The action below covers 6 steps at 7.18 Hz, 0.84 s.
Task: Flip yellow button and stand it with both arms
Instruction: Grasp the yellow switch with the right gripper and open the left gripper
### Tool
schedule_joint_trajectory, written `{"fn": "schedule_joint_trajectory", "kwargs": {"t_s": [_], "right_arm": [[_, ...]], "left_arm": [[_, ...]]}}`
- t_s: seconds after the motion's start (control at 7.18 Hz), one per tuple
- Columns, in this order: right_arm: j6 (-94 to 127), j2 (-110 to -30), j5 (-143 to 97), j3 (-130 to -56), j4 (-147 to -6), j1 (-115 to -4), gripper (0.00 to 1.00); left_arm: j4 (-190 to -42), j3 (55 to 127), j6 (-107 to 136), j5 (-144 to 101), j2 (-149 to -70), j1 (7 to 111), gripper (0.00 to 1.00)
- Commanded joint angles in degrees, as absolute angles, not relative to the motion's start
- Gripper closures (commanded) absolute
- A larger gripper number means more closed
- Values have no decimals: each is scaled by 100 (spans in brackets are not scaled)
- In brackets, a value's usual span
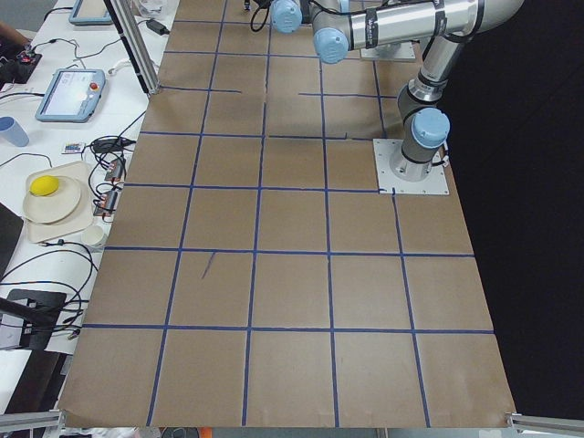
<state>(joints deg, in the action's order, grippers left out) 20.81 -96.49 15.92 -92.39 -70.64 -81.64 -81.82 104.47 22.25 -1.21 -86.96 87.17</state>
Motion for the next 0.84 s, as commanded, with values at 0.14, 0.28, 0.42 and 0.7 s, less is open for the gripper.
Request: {"fn": "schedule_joint_trajectory", "kwargs": {"t_s": [0.14,0.28,0.42,0.7], "right_arm": [[2031,-9668,2159,-9133,-7049,-7964,81],[2030,-9677,2249,-8993,-7014,-7728,80],[1926,-9677,2702,-8843,-7057,-7595,80],[606,-9668,4351,-8798,-7233,-7594,80]], "left_arm": [[-8183,10380,2197,408,-8684,8631,9],[-8183,10380,2197,752,-8684,8605,9],[-8174,10371,2189,808,-8684,8587,9],[-7948,10319,2127,2258,-8945,8578,8]]}}
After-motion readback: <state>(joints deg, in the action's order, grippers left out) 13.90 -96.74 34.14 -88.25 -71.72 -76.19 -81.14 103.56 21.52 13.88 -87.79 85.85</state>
